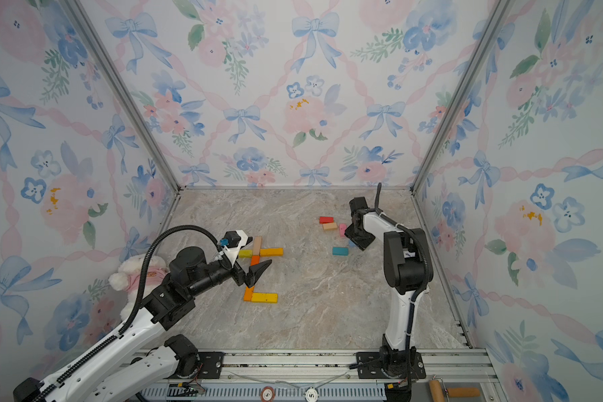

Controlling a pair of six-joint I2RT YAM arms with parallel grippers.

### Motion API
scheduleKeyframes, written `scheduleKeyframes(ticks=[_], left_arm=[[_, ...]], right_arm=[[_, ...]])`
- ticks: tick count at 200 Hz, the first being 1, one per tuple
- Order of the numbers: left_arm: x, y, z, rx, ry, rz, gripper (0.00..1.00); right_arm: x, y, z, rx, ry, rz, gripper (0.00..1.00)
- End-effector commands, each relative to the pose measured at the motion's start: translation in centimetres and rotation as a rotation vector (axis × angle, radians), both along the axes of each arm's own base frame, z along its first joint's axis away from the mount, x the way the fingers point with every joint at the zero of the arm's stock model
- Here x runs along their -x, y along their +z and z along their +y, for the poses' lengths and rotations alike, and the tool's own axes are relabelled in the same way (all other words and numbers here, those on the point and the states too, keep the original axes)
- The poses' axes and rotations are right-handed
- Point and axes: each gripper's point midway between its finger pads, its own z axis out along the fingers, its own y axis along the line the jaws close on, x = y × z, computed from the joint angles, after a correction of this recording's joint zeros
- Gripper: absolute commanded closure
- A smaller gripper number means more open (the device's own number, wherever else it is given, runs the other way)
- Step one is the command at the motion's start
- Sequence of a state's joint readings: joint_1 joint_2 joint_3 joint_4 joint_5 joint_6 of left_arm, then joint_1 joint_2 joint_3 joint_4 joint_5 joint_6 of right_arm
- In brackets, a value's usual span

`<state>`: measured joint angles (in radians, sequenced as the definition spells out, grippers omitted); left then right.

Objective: Assemble the letter t with building blocks
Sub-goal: Pick up the building block from the center of the board.

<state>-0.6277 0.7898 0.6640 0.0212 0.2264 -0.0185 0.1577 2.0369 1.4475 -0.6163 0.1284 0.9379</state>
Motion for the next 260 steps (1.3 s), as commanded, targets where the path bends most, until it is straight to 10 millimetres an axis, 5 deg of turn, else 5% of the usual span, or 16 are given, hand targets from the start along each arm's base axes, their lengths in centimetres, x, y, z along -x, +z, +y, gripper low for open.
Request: scheduleKeyframes(ticks=[1, 118, 171, 210, 260], left_arm=[[0.3, 0.6, -0.1, 0.008, -0.023, -0.039, 0.02], [0.6, 0.6, -0.1, 0.007, -0.033, -0.051, 0.02], [0.6, 0.7, 0.0, 0.005, -0.022, -0.056, 0.02], [0.2, 0.9, 0.6, 0.001, 0.02, -0.068, 0.02], [0.4, 1.4, 1.4, 0.012, 0.05, -0.11, 0.02]], right_arm=[[0.6, 0.0, -0.3, 0.034, 0.017, 0.026, 0.45], [1.9, 0.2, -0.5, 0.083, 0.101, 0.062, 0.74], [1.9, 4.0, -0.3, 0.201, 0.247, -0.028, 0.83], [2.1, 8.1, 3.2, 0.287, 0.513, -0.108, 0.83], [3.6, 8.4, 9.5, 0.301, 0.762, -0.041, 0.83]])
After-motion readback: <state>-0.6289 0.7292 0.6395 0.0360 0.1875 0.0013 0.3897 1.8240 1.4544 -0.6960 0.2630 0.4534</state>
